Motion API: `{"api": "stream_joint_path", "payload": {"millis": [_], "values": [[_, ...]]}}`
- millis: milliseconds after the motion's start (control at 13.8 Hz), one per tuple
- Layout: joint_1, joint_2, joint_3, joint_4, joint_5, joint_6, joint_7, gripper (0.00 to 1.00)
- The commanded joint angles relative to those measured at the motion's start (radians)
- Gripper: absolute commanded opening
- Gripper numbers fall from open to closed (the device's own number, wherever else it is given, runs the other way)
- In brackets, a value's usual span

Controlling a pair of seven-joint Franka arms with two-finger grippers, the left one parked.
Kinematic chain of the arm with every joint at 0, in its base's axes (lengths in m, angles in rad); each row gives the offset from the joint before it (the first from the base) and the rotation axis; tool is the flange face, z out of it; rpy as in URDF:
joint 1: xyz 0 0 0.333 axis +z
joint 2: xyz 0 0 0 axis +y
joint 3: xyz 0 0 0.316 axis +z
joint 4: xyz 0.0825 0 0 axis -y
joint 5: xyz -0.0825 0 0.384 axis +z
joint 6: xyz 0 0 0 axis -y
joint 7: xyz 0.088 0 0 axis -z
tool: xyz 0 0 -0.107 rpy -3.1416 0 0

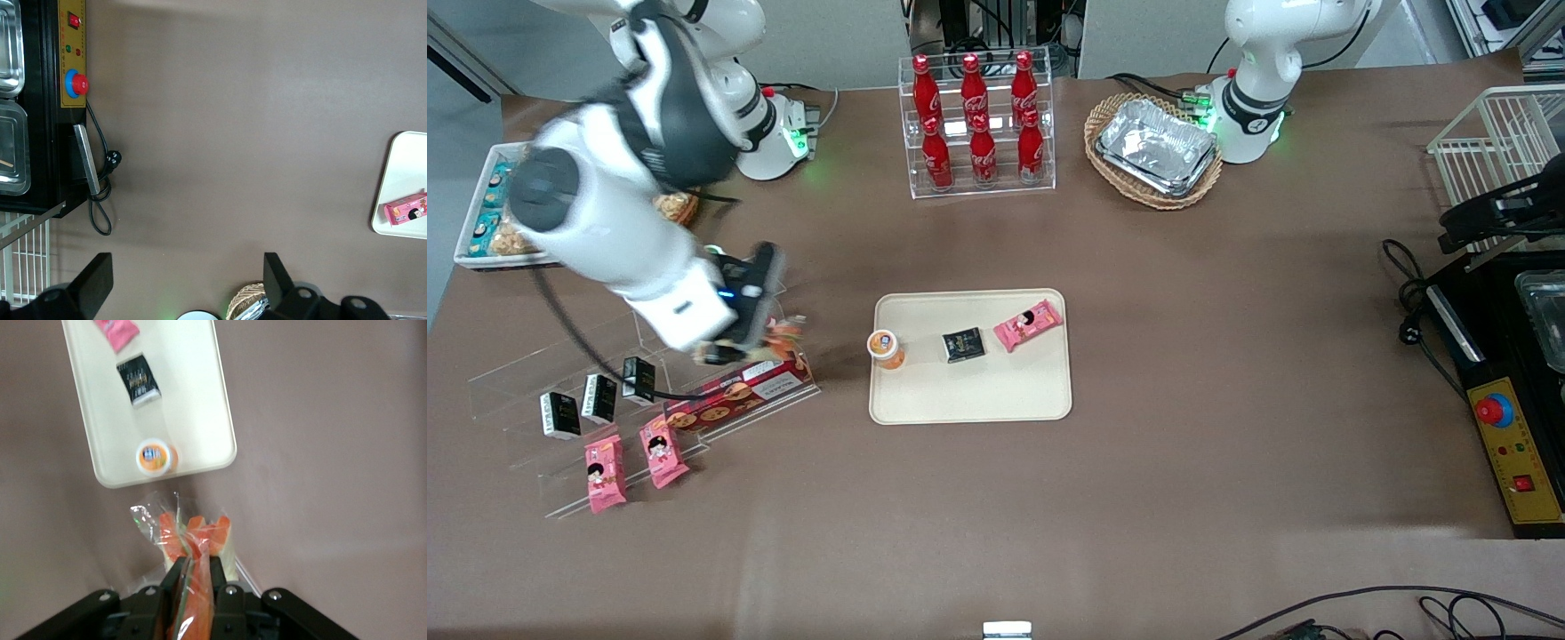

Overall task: Place sandwich on tray
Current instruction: 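Lift the sandwich off the rack and carry it toward the cream tray, then lower the held sandwich onto the tray beside the black pack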

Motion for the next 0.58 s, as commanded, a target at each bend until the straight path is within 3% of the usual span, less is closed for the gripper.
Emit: {"api": "stream_joint_path", "payload": {"millis": [0,289,506], "values": [[0.121,0.188,-0.015,0.170,0.003,0.028,0.166,0.00],[0.250,0.326,-0.018,0.195,-0.005,0.214,0.309,0.00],[0.300,0.433,-0.018,0.242,-0.008,0.276,0.312,0.00]]}}
